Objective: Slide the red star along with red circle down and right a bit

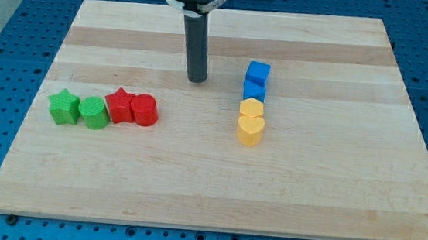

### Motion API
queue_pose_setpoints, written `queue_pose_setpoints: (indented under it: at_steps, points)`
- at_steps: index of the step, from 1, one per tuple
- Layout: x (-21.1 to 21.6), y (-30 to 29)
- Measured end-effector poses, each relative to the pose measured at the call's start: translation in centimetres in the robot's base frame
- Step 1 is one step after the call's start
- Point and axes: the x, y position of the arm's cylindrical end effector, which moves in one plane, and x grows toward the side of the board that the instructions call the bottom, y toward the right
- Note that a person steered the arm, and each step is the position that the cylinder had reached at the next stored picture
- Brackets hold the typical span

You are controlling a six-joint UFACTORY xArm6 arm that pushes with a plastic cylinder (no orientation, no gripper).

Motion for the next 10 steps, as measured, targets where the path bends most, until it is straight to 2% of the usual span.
queue_pose_setpoints:
  at_steps: [1, 2, 4, 6, 7, 8, 9, 10]
  points:
    - [0.0, -2.8]
    - [0.1, -11.8]
    - [0.1, -16.8]
    - [1.6, -16.2]
    - [4.0, -12.8]
    - [4.2, -10.4]
    - [4.4, -8.9]
    - [6.9, -8.8]
